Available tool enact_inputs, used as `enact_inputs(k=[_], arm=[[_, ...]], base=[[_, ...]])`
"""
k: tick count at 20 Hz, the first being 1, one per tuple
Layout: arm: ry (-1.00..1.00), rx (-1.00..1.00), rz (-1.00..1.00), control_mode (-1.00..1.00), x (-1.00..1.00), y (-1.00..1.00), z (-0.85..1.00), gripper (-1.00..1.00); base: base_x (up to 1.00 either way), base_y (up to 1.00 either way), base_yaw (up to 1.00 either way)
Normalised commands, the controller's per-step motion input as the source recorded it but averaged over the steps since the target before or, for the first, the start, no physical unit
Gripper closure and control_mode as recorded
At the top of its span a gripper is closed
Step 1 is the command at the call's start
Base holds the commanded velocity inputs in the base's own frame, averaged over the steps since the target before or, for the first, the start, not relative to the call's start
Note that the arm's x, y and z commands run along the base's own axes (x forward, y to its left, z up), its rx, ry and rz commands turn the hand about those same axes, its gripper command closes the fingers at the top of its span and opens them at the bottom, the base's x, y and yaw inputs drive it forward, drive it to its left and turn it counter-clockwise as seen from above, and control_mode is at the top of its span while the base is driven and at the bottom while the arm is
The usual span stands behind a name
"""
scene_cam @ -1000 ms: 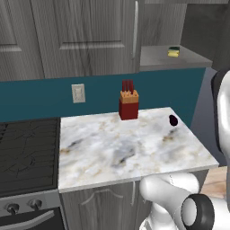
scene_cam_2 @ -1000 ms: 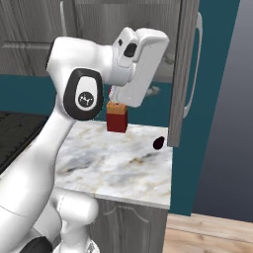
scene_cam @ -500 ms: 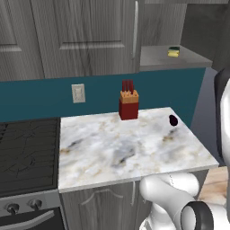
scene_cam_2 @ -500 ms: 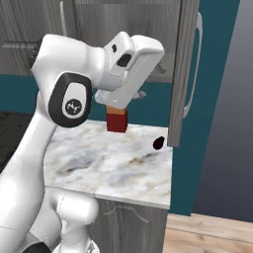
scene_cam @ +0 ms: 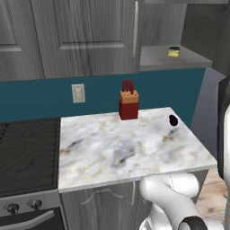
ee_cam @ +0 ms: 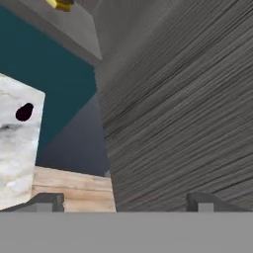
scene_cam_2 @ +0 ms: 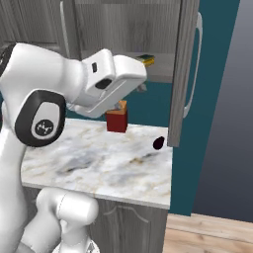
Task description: Pick the sponge and sponge from the cabinet and place them on the counter.
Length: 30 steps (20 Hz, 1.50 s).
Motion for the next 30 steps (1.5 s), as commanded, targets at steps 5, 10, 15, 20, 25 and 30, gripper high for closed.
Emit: enact_inputs(k=[5, 10, 15, 20, 25, 30], arm=[[-0.11, 0.15, 0.01, -1.00, -0.36, 0.62, -0.29, -1.00], [-0.15, 0.17, 0.11, -1.00, -0.30, 0.42, -0.15, -1.00], [-0.29, 0.09, 0.19, -1.00, -0.37, 0.29, -0.06, -1.00], [-0.25, 0.06, 0.15, -1.00, -0.26, 0.27, 0.00, -1.00], [-0.19, 0.04, 0.12, -1.00, -0.10, 0.33, 0.01, -1.00], [-0.16, 0.05, 0.10, -1.00, -0.08, 0.32, 0.07, -1.00]], base=[[0.00, 0.00, 0.00], [0.00, 0.00, 0.00], [0.00, 0.00, 0.00], [0.00, 0.00, 0.00], [0.00, 0.00, 0.00], [0.00, 0.00, 0.00]])
